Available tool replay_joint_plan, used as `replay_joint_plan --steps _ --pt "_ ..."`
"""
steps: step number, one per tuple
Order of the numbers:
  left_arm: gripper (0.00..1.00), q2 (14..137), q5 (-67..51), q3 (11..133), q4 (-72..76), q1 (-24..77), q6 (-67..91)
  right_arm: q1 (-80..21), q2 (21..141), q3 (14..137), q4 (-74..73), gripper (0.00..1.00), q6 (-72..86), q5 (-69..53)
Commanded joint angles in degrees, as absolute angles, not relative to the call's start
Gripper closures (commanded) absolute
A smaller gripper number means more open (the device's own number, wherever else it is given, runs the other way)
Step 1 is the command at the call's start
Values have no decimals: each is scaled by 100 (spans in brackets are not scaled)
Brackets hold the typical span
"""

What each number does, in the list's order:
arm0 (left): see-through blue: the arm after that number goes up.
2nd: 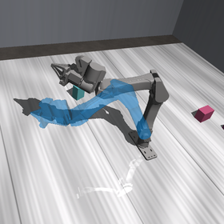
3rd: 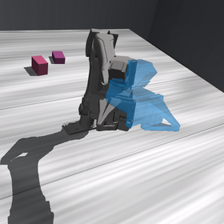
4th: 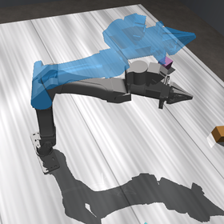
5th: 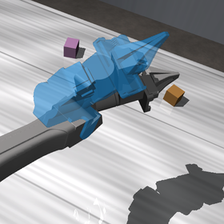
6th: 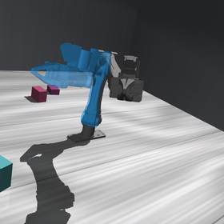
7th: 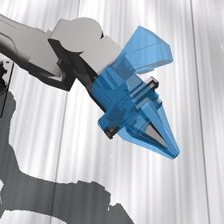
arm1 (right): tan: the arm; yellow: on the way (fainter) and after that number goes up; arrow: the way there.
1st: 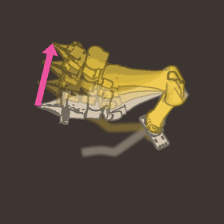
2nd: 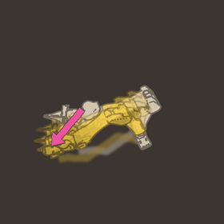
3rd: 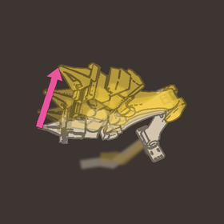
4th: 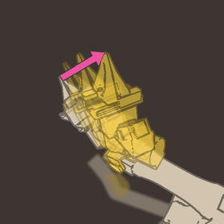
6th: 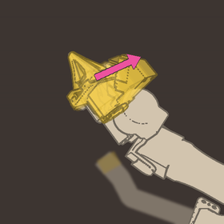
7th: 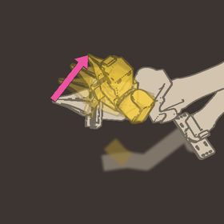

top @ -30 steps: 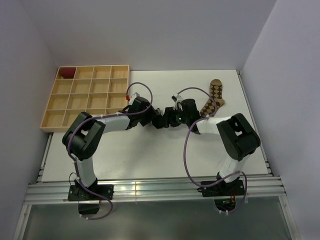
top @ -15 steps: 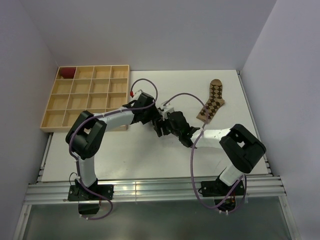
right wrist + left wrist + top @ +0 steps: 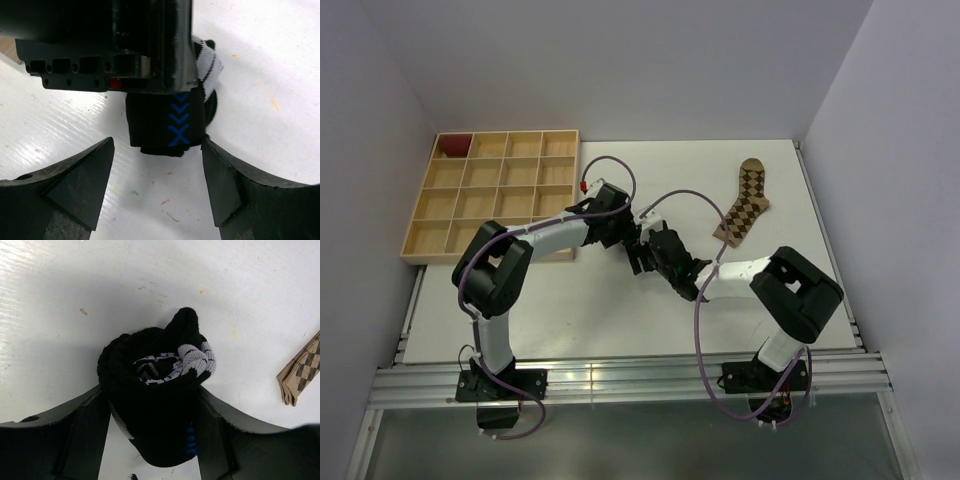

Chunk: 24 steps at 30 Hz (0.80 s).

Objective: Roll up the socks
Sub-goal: Roll the sock at the center of the board.

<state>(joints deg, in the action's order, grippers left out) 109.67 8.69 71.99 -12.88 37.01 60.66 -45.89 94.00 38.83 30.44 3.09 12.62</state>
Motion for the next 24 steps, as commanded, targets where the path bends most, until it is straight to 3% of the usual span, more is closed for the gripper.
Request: replay_joint_plan --steps 1,15,18,23,24 --pt "35 11285 1046 7066 -2443 3727 5625 -4588 8948 3771 3542 22 202 1749" --pt "35 11303 941 7137 -2443 3727 5608 -4579 9755 4131 3551 20 88 1336" --pt "35 11329 871 7128 -2400 3735 5625 -4570 9974 4201 3630 23 70 1283" --pt "34 11338 800 7093 -2312 3744 5599 -4535 10151 4201 3797 46 210 1117" --pt "34 11312 800 7058 -2285 3753 5599 -4509 10090 4140 3832 62 263 1012"
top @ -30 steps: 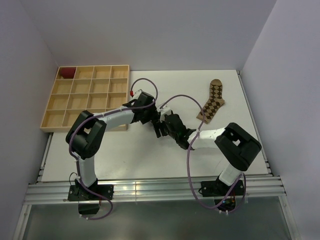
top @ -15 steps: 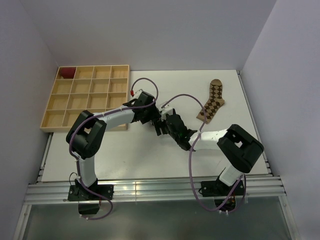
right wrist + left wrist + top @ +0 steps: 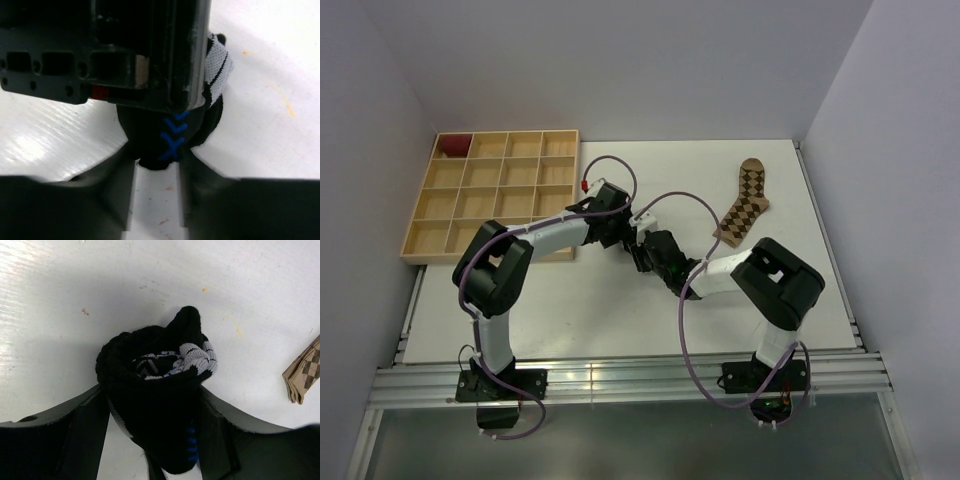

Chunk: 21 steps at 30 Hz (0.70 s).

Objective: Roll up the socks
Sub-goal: Roll the sock at the center of the board.

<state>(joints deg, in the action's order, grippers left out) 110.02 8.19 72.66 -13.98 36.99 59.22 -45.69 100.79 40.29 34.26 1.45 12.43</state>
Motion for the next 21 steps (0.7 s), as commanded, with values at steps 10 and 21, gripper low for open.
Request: replay_joint_plan --steps 10,21 --pt "14 10908 703 6680 -1495 3753 5476 -3411 9931 3946 3560 100 1651 -1281" --pt "5 10292 896 5933 -264 3648 5590 -2707 10371 4271 3401 100 2487 -2698"
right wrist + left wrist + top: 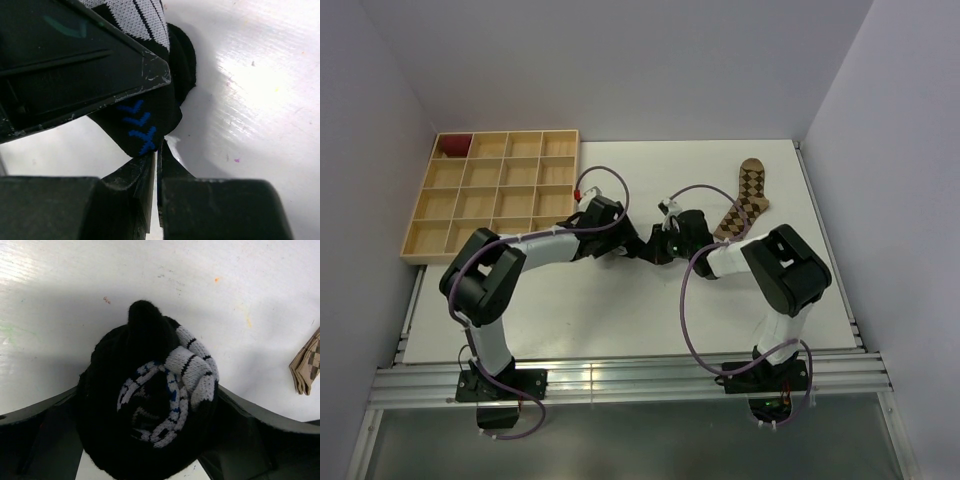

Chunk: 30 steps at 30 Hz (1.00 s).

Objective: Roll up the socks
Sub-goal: Roll the sock at the center of the board.

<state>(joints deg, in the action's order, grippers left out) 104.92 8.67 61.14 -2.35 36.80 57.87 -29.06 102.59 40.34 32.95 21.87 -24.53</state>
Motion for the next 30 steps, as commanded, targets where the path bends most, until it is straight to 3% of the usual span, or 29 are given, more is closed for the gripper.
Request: replay_joint_plan --steps 1,8,10,12,13,19,25,30 --pt "9 10318 905 5950 -272 3621 5581 -2698 10380 4289 3375 100 2496 -2716" --pt "26 10783 721 6223 -492 3586 5572 -2698 10424 4482 3349 100 2566 -2883" --pt "42 10828 712 6214 -623 3586 5642 -2698 10371 4474 3392 100 2505 -2909" --pt "59 10898 677 6223 -755 3577 5634 -2698 10187 4342 3480 88 2374 -2848" --pt "69 10933 677 6257 -808 3586 5599 -2698 10108 4290 3489 76 2312 -2795" --pt "92 11197 422 6556 -1090 3533 5397 -2707 9300 3745 3542 38 1758 -2085" --pt "92 11259 -191 6653 -993 3524 5099 -2795 9175 3840 3498 25 1424 -2048" --pt "91 11250 -413 6645 -1002 3507 4957 -2918 9536 4139 3437 23 1204 -2197"
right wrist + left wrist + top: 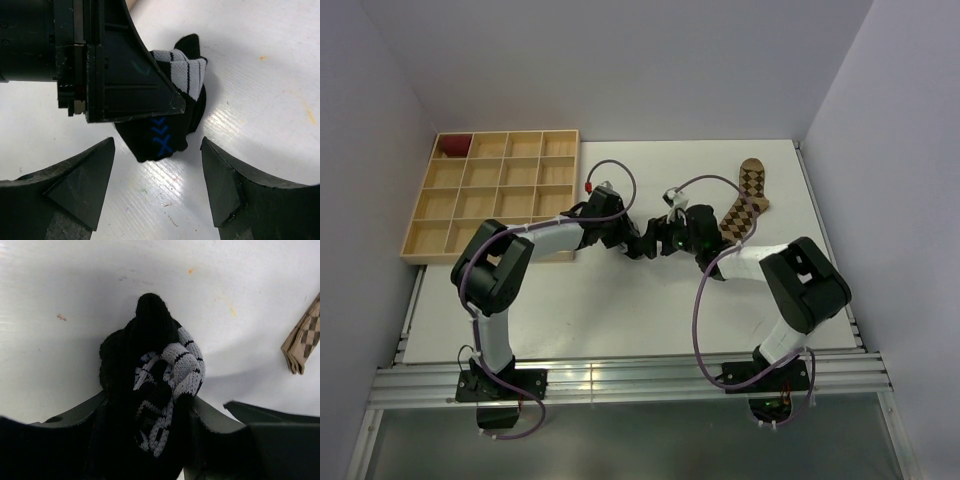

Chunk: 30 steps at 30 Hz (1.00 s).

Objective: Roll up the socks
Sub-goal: Roll the sock at the center of the board.

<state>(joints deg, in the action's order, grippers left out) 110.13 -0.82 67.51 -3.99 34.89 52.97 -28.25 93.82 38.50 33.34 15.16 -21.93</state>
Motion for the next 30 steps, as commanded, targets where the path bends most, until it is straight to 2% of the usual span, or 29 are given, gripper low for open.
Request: replay_joint_plan --steps 1,13,17,21,24,25,26,27,29,30 --pt "91 11215 -491 6618 -967 3481 4948 -2927 9597 4244 3419 23 1187 -2241" --pt "89 11303 -1037 6548 -624 3401 4834 -3287 10080 4509 3190 21 949 -2118" --pt "89 11268 -1020 6495 -615 3393 4860 -3340 10335 4667 3094 25 958 -2101" --pt "89 11224 -984 6495 -642 3358 4860 -3349 10503 4667 3032 38 975 -2030" --pt "85 11224 -1002 6530 -668 3357 4869 -3340 10626 4720 2823 61 975 -2030" --pt "80 11224 -993 6556 -677 3357 4860 -3340 10669 4737 2786 79 984 -2039" --pt "77 11215 -958 6574 -694 3349 4852 -3340 10679 4729 2760 87 1054 -2039" --pt "69 11206 -923 6583 -738 3357 4834 -3331 10705 4729 2699 100 1081 -2056" --pt "59 11145 -835 6592 -729 3357 4825 -3305 10749 4746 2619 100 1168 -2109" --pt "50 11101 -809 6600 -721 3349 4825 -3296 10775 4763 2541 100 1195 -2170"
